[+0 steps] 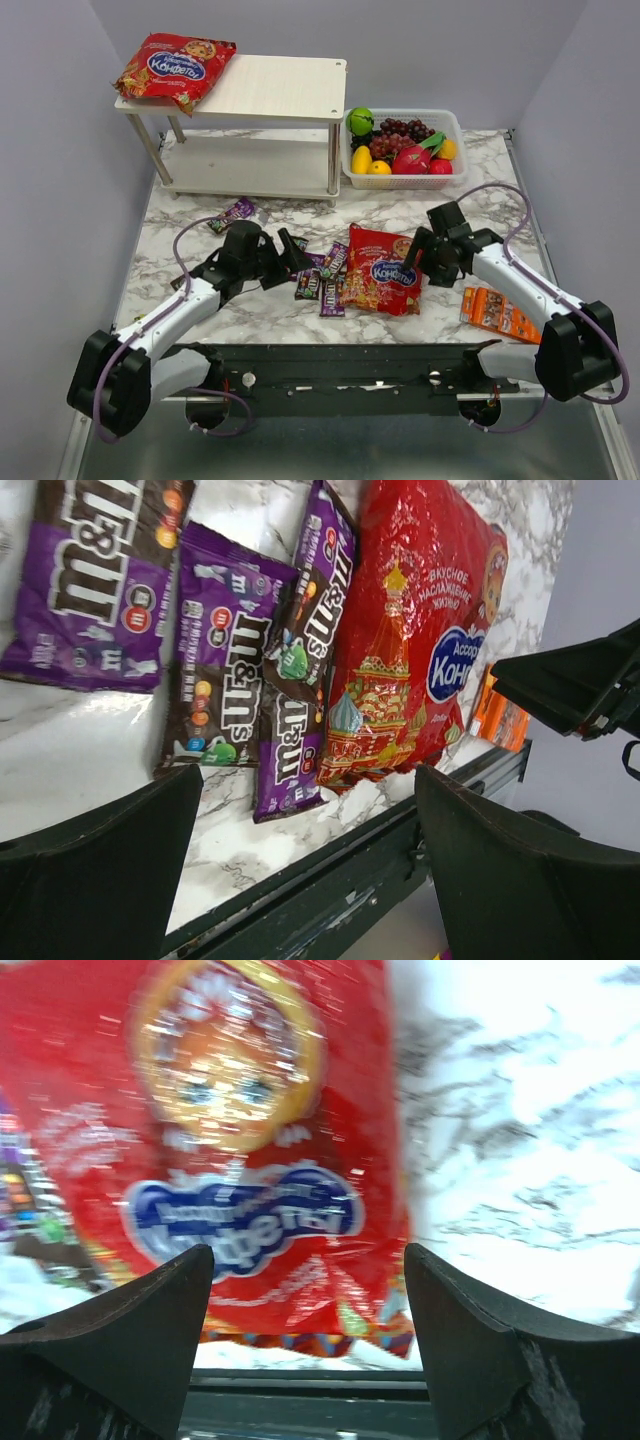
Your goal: Place and organize the candy bags onto the shelf
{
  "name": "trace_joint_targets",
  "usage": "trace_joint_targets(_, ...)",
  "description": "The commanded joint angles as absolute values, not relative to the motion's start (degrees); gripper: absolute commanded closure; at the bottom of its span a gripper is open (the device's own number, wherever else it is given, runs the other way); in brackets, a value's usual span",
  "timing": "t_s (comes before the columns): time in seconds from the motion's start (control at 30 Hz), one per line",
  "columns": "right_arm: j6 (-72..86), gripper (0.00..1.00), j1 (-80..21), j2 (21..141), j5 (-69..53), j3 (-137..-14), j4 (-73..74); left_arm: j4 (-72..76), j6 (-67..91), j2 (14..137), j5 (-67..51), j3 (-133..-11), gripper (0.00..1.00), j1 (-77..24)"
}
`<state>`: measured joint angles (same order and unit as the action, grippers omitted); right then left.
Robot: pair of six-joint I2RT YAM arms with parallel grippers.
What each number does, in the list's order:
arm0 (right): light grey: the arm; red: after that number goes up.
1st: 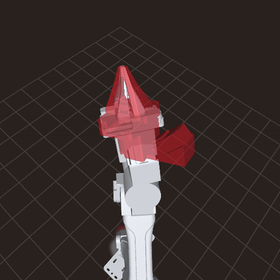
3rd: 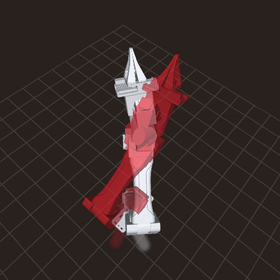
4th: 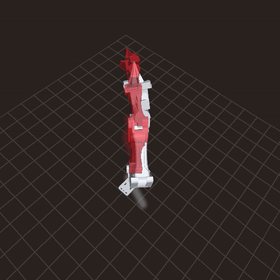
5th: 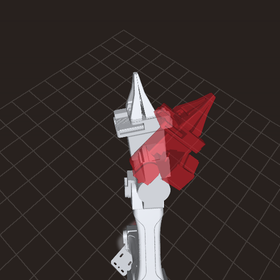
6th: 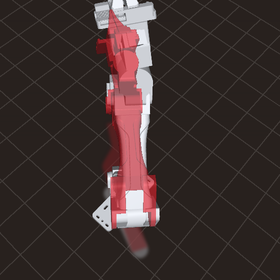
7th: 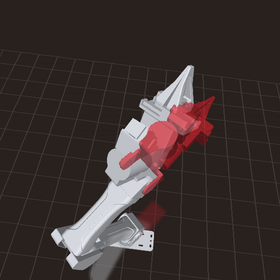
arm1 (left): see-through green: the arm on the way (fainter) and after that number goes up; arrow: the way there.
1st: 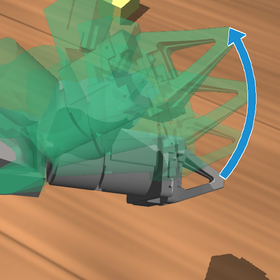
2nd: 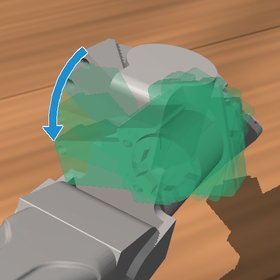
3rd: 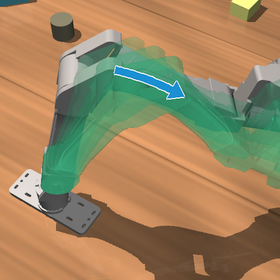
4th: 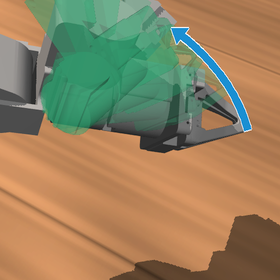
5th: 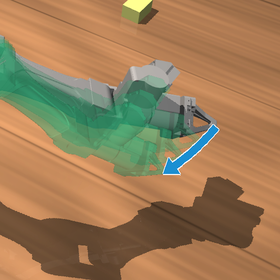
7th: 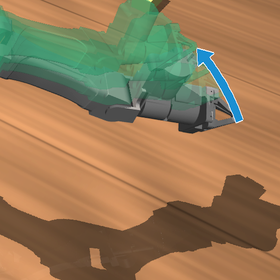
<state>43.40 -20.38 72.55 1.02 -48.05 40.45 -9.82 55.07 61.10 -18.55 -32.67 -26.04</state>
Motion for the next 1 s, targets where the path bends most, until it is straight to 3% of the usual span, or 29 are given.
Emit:
trace_joint_targets(0.0,40.6,0.15,-20.2,70.5,1.6,-44.5,41.0,-3.3,56.9,66.4,-17.8,-33.0,0.04,-30.9)
trace_joint_targets(0.37,40.8,0.21,-19.8,72.1,0.4,-41.7,39.5,5.0,61.4,78.2,-16.4,-35.2,0.04,-39.5)
trace_joint_targets(0.97,36.8,0.33,-18.8,71.7,-5.4,-41.2,39.6,4.8,61.0,84.9,-16.9,-39.2,0.05,-40.9)
